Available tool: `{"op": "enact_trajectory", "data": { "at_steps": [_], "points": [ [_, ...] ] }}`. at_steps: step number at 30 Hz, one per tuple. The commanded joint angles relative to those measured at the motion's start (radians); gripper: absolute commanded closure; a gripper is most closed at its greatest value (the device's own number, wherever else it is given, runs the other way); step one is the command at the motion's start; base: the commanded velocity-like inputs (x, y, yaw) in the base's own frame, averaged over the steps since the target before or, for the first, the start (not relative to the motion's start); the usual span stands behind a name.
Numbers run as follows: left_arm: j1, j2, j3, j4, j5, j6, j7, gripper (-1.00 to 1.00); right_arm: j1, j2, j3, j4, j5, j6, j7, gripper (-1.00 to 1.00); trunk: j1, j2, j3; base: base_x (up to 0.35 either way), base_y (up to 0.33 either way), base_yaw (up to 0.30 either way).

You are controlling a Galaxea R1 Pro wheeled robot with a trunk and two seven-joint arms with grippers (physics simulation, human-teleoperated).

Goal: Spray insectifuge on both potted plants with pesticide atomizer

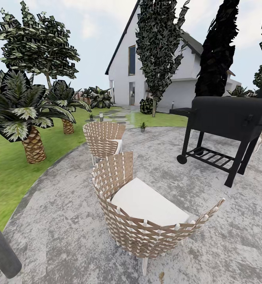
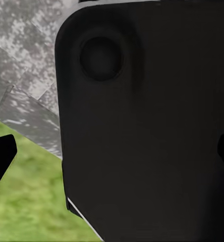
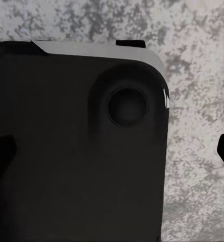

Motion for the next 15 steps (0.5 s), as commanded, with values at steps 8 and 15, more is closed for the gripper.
{"op": "enact_trajectory", "data": {
  "at_steps": [8,15],
  "points": [
    [-0.001,0.003,-0.004,-0.025,-0.005,-0.047,-0.007,-1.0,-0.001,-0.045,0.0,-0.043,0.001,-0.048,-0.001,-1.0,0.0,0.0,-0.001,0.0,0.0,0.0],
    [-0.003,0.011,-0.009,-0.029,-0.019,-0.086,-0.013,-1.0,-0.001,-0.085,-0.004,-0.082,-0.001,-0.087,-0.001,-1.0,0.0,0.0,-0.001,0.0,0.0,0.0]
  ]
}}
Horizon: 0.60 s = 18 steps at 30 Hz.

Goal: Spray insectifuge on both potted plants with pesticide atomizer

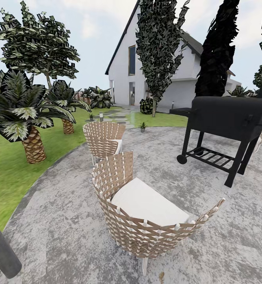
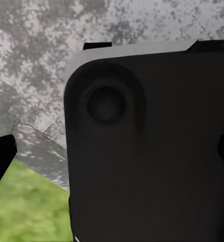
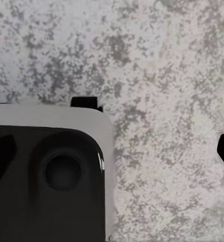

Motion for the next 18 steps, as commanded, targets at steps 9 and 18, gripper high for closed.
{"op": "enact_trajectory", "data": {
  "at_steps": [9,18],
  "points": [
    [-0.004,0.013,0.0,-0.099,-0.015,-0.251,0.0,-1.0,-0.001,-0.034,-0.004,-0.102,-0.006,-0.236,0.001,-1.0,0.0,0.0,-0.001,-0.212,0.007,0.0],
    [-0.005,0.009,0.002,-0.29,-0.015,-0.254,-0.001,-1.0,-0.001,-0.034,-0.005,-0.225,-0.006,-0.243,0.002,-1.0,0.0,0.0,-0.001,-0.312,0.137,-0.12]
  ]
}}
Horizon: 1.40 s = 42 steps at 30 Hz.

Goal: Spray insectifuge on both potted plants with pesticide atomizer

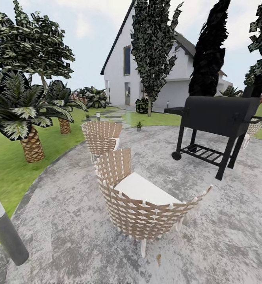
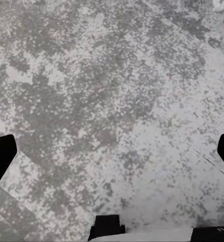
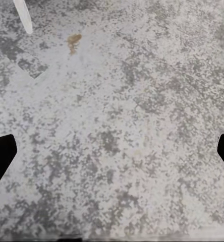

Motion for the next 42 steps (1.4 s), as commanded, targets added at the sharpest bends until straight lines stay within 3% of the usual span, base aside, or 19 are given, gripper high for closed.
{"op": "enact_trajectory", "data": {
  "at_steps": [1,14,22,42],
  "points": [
    [0.0,0.0,-0.001,-0.018,-0.002,-0.002,-0.001,-1.0,0.0,0.0,-0.001,-0.004,0.0,-0.003,0.0,-1.0,-0.001,-0.001,-0.001,-0.282,0.209,-0.271],
    [0.004,0.005,0.002,-0.038,-0.003,-0.005,-0.002,-1.0,0.0,-0.001,-0.001,-0.01,0.0,-0.003,0.0,-1.0,-0.001,-0.001,-0.001,-0.248,0.227,-0.295],
    [0.007,0.007,0.006,-0.038,-0.003,-0.009,-0.002,-1.0,0.0,0.0,-0.001,-0.008,0.0,-0.003,-0.001,-1.0,-0.001,-0.001,-0.001,-0.061,0.22,-0.3],
    [0.009,0.014,0.009,-0.038,0.005,-0.013,0.001,-1.0,0.0,0.0,-0.001,-0.009,0.0,-0.002,-0.002,-1.0,-0.001,-0.001,-0.001,-0.001,0.017,-0.3]
  ]
}}
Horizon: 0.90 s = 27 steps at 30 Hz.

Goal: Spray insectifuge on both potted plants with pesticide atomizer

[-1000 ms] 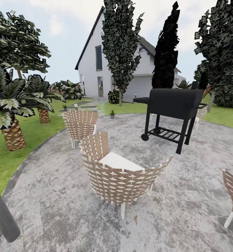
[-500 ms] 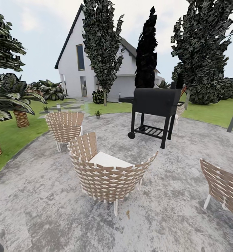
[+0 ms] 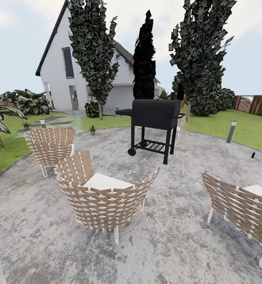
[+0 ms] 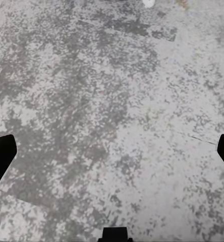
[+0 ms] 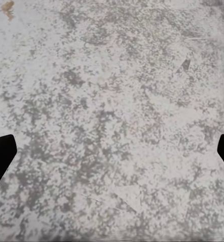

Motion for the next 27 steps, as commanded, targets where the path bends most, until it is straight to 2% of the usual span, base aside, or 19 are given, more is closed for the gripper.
{"op": "enact_trajectory", "data": {
  "at_steps": [1,8,12,27],
  "points": [
    [0.0,0.0,0.0,-0.001,-0.002,-0.002,-0.001,-1.0,0.0,0.0,-0.001,0.0,0.0,-0.002,0.0,-1.0,0.0,0.0,-0.001,0.0,0.0,-0.3],
    [0.0,0.0,0.0,-0.001,-0.002,-0.002,0.0,-1.0,0.0,-0.001,-0.012,0.0,0.0,-0.003,0.0,-1.0,0.0,0.0,-0.001,0.0,0.0,-0.3],
    [0.0,0.0,0.0,-0.001,-0.002,-0.002,0.001,-1.0,0.0,-0.001,-0.048,0.0,0.0,-0.002,0.002,-1.0,0.0,0.0,-0.001,0.0,0.0,-0.3],
    [0.001,0.0,0.0,0.0,-0.003,-0.003,0.001,-1.0,0.0,-0.003,-0.052,0.001,0.0,-0.001,0.006,-1.0,0.0,0.0,-0.001,0.0,0.0,-0.3]
  ]
}}
